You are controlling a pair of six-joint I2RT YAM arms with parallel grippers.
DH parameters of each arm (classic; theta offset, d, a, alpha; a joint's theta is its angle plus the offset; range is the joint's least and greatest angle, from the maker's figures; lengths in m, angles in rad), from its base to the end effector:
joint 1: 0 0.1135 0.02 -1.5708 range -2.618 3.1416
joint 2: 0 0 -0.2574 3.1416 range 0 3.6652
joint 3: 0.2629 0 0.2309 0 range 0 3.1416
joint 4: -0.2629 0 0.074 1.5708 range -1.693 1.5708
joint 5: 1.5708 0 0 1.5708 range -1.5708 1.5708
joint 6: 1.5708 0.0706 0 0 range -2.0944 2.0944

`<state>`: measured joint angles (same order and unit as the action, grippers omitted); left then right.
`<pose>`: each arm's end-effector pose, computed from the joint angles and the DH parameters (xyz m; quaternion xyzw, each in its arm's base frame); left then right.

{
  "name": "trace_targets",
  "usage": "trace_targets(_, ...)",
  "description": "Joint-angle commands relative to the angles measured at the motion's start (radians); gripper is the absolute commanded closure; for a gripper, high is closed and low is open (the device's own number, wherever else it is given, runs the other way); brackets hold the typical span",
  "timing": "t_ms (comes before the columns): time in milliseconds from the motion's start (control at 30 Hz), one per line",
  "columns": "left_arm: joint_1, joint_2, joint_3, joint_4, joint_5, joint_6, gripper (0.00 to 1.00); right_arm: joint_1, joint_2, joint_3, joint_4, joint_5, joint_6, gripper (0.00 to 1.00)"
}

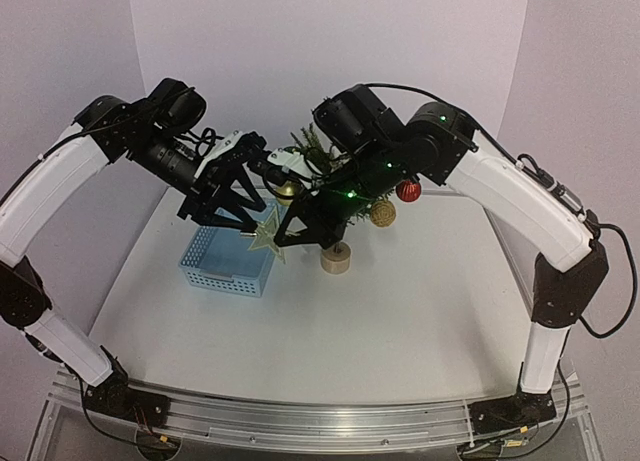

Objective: Decorate the small christmas tree

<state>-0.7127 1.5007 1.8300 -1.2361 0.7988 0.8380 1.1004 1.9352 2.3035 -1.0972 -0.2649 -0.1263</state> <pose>0.1708 -0.2145 0.4021 0.7002 0.5333 -0.3481 0.3227 0.1667 0.3686 0.3956 -0.5649 0.7087 0.2961 0.3015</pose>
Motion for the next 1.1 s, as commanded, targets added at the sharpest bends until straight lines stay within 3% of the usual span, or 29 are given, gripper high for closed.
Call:
trace_targets(0,-0.017,0.019,0.020,-0.068,0.010,0.034,0.66,0.001,-0.055,0.002,0.044,-0.021,-0.006,1.00)
trace_targets(133,-0.024,0.020,0.029,-0.048,0.022,0.005,0.94,0.001,-0.053,0.003,0.052,-0.025,-0.011,1.00)
trace_targets(200,-0.026,0.017,0.027,-0.031,0.031,-0.010,1.00,0.002,-0.053,0.003,0.052,-0.025,-0.013,1.00)
trace_targets(500,-0.026,0.045,0.053,-0.138,-0.002,0.038,1.00,0.002,-0.084,-0.023,0.068,0.009,-0.028,1.00)
trace_targets(767,-0.027,-0.047,-0.067,0.121,0.022,-0.155,1.00,0.001,-0.133,-0.151,0.175,0.101,-0.027,1.00)
trace_targets(867,-0.026,-0.046,-0.067,0.134,0.024,-0.172,1.00,0.000,-0.174,-0.213,0.239,0.116,-0.033,0.99)
trace_targets(1067,-0.027,-0.047,-0.059,0.128,0.032,-0.157,1.00,0.000,-0.229,-0.287,0.299,0.142,-0.031,0.88)
